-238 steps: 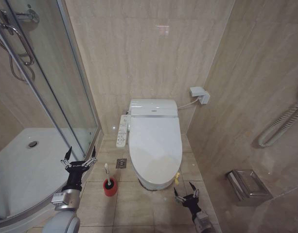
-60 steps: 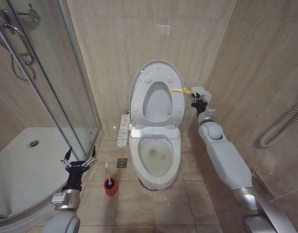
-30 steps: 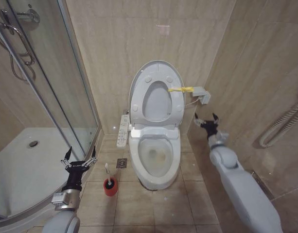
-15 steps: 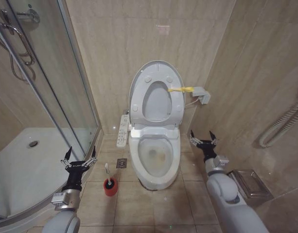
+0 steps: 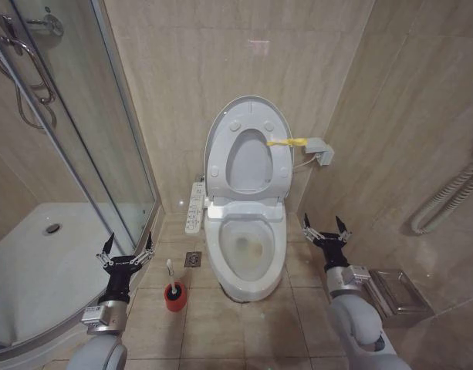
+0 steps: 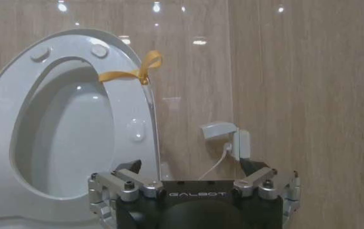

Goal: Open the toilet lid, clean the toilet bowl with a toilet brush, close the toilet lid, and flush.

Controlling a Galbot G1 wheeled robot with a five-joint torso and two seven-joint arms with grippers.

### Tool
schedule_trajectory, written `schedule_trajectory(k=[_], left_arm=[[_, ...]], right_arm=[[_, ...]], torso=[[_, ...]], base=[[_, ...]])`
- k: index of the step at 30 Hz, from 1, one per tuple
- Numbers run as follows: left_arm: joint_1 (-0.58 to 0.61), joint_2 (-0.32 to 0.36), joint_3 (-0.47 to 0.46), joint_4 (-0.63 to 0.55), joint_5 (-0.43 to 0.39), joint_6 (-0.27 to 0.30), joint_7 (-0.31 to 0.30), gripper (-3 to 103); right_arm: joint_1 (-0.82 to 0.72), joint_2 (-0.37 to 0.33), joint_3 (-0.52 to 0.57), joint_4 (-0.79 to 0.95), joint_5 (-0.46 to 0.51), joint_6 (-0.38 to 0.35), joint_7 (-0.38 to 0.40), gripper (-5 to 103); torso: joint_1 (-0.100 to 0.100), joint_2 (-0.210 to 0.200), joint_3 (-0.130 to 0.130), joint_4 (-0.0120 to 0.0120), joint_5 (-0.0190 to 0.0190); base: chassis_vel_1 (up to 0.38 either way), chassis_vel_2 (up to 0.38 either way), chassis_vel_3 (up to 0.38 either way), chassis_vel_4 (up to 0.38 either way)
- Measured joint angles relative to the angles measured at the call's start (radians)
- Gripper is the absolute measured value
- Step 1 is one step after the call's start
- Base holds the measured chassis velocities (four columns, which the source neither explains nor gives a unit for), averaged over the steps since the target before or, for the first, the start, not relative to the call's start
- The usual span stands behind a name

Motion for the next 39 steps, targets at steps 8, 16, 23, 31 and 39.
schedule_trajectory(k=[8,16,23,31,39], left_arm=[[0.0,0.0,0.0,0.0,0.0,0.0,0.0,100],[0.0,0.0,0.0,0.0,0.0,0.0,0.0,100],[0.0,0.0,0.0,0.0,0.0,0.0,0.0,100],[0.0,0.0,0.0,0.0,0.0,0.0,0.0,100],[0.0,0.0,0.0,0.0,0.0,0.0,0.0,100]], right_arm=[[-0.004,0.004,0.0,0.003,0.0,0.002,-0.003,100],[-0.003,0.003,0.0,0.003,0.0,0.001,-0.003,100],[-0.002,0.003,-0.001,0.002,0.0,0.001,-0.002,100],[-0.001,0.002,-0.001,0.001,0.0,0.001,-0.002,100],[-0.001,0.002,-0.002,0.001,0.0,0.0,-0.002,100]], torso=[[0.0,0.0,0.0,0.0001,0.0],[0.0,0.0,0.0,0.0,0.0],[0.0,0.0,0.0,0.0,0.0001],[0.0,0.0,0.0,0.0,0.0001],[0.0,0.0,0.0,0.0,0.0001]], base=[[0.0,0.0,0.0,0.0],[0.0,0.0,0.0,0.0],[0.0,0.0,0.0,0.0],[0.0,0.0,0.0,0.0],[0.0,0.0,0.0,0.0]])
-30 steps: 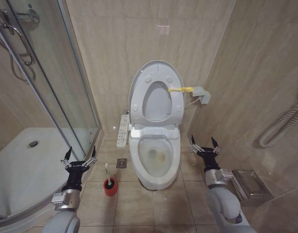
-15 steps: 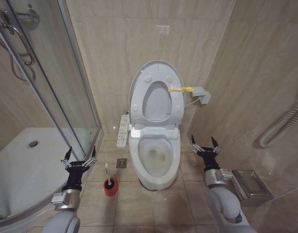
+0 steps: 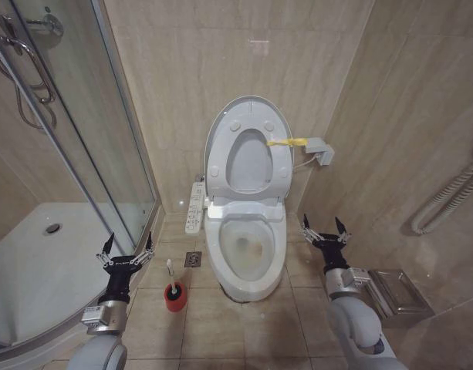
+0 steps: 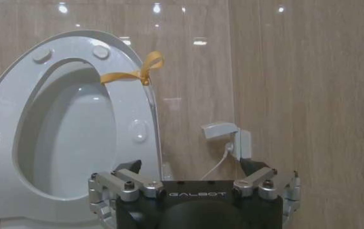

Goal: Open the toilet lid, clean the toilet bowl with a toilet brush, close the toilet lid, and flush.

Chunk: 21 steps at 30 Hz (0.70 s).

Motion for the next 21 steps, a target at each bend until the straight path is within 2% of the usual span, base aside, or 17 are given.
schedule_trajectory(k=[21], left_arm=[[0.0,0.0,0.0,0.0,0.0,0.0,0.0,100]], right_arm=[[0.0,0.0,0.0,-0.001,0.001,0.0,0.0,100]], torso=[[0.0,0.0,0.0,0.0,0.0]], base=[[0.0,0.0,0.0,0.0]])
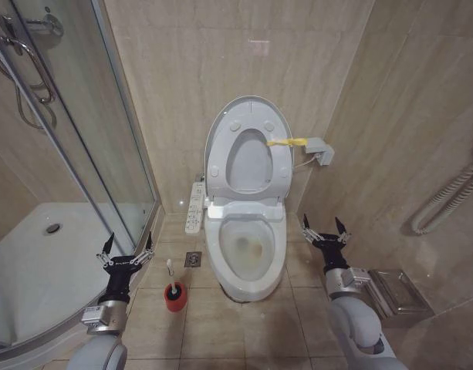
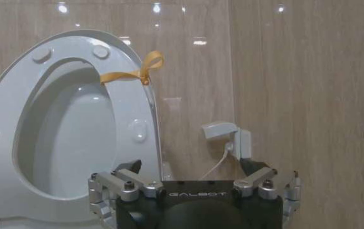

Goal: Open the toilet lid, clean the toilet bowl with a toilet brush, close the toilet lid, and flush.

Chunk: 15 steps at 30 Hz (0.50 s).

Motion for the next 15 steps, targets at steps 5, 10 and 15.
schedule_trajectory(k=[5,10,15], left_arm=[[0.0,0.0,0.0,0.0,0.0,0.0,0.0,100],[0.0,0.0,0.0,0.0,0.0,0.0,0.0,100],[0.0,0.0,0.0,0.0,0.0,0.0,0.0,100]], right_arm=[[0.0,0.0,0.0,0.0,0.0,0.0,0.0,100],[0.0,0.0,0.0,0.0,0.0,0.0,0.0,100],[0.0,0.0,0.0,0.0,0.0,0.0,0.0,100]], torso=[[0.0,0.0,0.0,0.0,0.0],[0.0,0.0,0.0,0.0,0.0],[0.0,0.0,0.0,0.0,0.0]], base=[[0.0,0.0,0.0,0.0],[0.0,0.0,0.0,0.0],[0.0,0.0,0.0,0.0]])
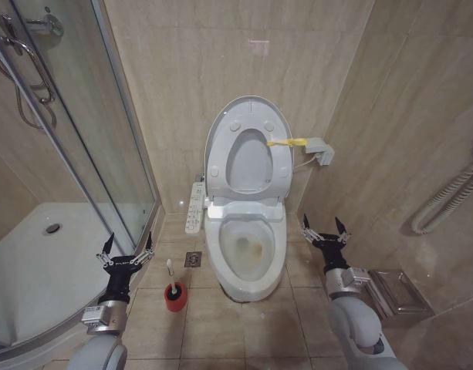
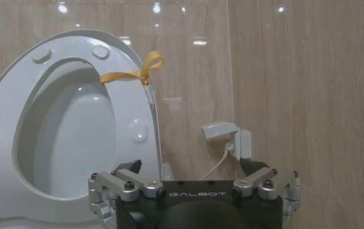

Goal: Open the toilet lid, clean the toilet bowl with a toilet brush, close the toilet lid, and flush.

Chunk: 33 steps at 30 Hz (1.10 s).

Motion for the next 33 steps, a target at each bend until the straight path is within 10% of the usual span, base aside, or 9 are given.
schedule_trajectory(k=[33], left_arm=[[0.0,0.0,0.0,0.0,0.0,0.0,0.0,100]], right_arm=[[0.0,0.0,0.0,0.0,0.0,0.0,0.0,100]], torso=[[0.0,0.0,0.0,0.0,0.0]], base=[[-0.025,0.02,0.025,-0.029]])
